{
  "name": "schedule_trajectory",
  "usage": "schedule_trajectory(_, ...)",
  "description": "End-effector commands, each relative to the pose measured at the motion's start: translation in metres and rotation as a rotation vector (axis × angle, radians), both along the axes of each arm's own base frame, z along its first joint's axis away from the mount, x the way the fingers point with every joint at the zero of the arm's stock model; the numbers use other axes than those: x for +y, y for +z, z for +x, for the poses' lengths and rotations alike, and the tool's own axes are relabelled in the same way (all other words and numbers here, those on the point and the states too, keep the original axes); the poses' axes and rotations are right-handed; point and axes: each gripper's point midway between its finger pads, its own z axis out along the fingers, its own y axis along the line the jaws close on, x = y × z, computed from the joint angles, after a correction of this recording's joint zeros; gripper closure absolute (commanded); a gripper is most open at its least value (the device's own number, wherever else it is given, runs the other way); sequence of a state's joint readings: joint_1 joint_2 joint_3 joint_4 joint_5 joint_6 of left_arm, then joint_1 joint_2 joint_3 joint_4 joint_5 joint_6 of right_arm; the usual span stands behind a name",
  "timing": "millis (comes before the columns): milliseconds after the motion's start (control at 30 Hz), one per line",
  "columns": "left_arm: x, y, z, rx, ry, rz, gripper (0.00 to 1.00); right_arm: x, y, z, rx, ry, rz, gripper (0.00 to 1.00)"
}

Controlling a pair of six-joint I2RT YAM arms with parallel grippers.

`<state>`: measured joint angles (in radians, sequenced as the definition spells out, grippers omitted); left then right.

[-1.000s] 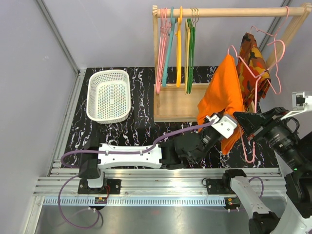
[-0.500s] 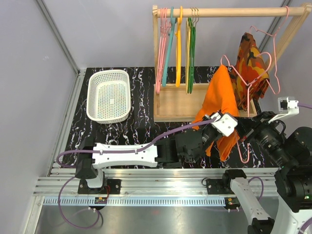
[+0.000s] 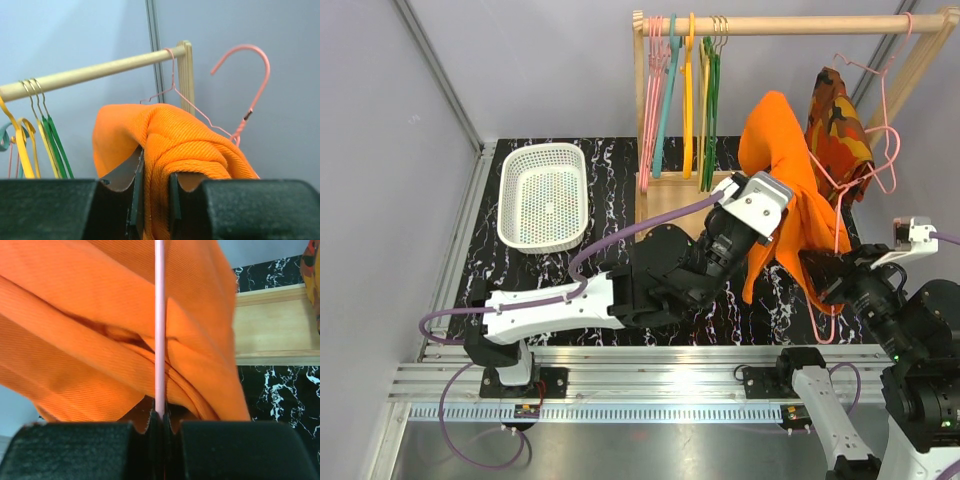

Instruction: Remove the trousers from the hanger

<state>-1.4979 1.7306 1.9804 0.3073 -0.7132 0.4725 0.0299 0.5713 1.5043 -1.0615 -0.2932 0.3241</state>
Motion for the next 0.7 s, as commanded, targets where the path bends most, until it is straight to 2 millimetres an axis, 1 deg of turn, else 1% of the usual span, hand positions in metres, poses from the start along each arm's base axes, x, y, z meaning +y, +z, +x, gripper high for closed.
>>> schedule_trajectory(0,0.077,0.124,-0.019,-0.125,-0.060,-0.402,1.00,-0.012,-0.021,0.004,0.073,-0.064,-0.037,1.00)
schedule_trajectory(67,0.082,0.134,-0.020,-0.148,-0.050,-0.417,1.00,-0.015,-0.024,0.005,0.089,-0.077,-0.043,1.00)
schedule_trajectory(100,0.089,0.144,-0.019,-0.172,-0.029,-0.427,1.00,-0.016,-0.025,0.003,0.091,-0.084,-0.045,1.00)
schedule_trajectory(233,0.114,0.168,-0.022,-0.227,-0.002,-0.479,1.00,-0.021,-0.035,0.004,0.116,-0.112,-0.046,1.00)
schedule_trajectory(300,0.119,0.173,-0.023,-0.254,-0.010,-0.480,1.00,-0.020,-0.036,0.003,0.107,-0.112,-0.032,1.00)
schedule_trajectory(367,0.125,0.174,-0.020,-0.258,-0.002,-0.482,1.00,-0.014,-0.031,0.001,0.086,-0.081,-0.009,1.00)
schedule_trajectory(533,0.130,0.167,-0.009,-0.252,0.043,-0.477,1.00,-0.009,-0.020,-0.003,0.044,-0.067,0.037,1.00)
schedule_trajectory(633,0.131,0.161,-0.002,-0.248,0.049,-0.472,1.00,-0.003,0.001,-0.012,-0.018,-0.042,0.079,1.00)
schedule_trajectory(667,0.129,0.156,0.003,-0.246,0.056,-0.459,1.00,-0.002,0.008,-0.014,-0.031,-0.033,0.095,1.00)
